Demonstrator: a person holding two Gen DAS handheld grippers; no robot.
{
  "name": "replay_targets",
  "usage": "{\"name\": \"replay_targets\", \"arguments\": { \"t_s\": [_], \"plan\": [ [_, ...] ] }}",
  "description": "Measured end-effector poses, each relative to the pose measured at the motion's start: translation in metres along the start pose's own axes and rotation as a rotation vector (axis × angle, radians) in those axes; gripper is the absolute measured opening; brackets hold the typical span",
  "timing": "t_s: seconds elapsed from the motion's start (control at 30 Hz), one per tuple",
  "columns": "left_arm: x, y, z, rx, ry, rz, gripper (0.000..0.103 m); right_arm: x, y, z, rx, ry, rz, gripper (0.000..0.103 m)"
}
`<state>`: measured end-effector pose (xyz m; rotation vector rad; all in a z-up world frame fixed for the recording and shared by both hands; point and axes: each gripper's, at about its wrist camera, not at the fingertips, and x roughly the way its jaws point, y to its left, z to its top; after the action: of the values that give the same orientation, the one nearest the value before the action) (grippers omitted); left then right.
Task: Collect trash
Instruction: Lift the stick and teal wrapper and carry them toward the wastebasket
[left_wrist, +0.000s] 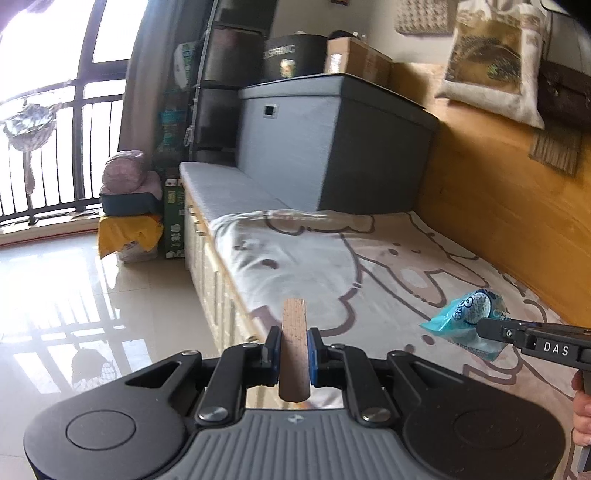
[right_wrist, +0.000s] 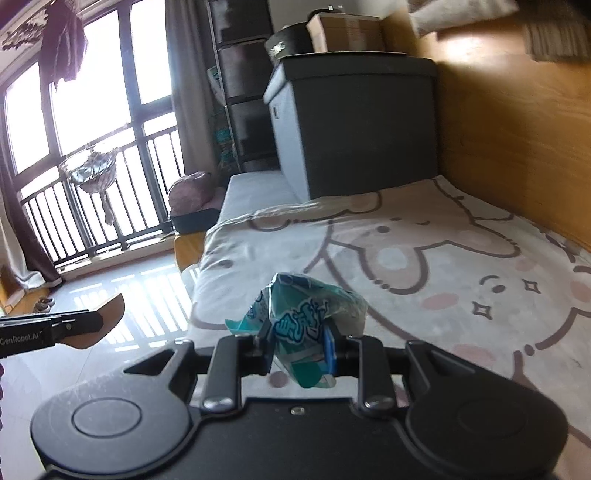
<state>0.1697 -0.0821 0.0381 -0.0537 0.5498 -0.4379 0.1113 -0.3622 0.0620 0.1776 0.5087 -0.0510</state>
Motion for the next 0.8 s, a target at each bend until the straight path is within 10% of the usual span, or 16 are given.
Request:
{"name": "replay_targets", "arguments": {
  "t_s": [0.8],
  "plan": [
    [-0.01,0.143,-0.043,-0.155,0.077,0.15,0.015,0.083,0.179,-0.045,-0.114,0.222,0.123,0.027]
  ]
}}
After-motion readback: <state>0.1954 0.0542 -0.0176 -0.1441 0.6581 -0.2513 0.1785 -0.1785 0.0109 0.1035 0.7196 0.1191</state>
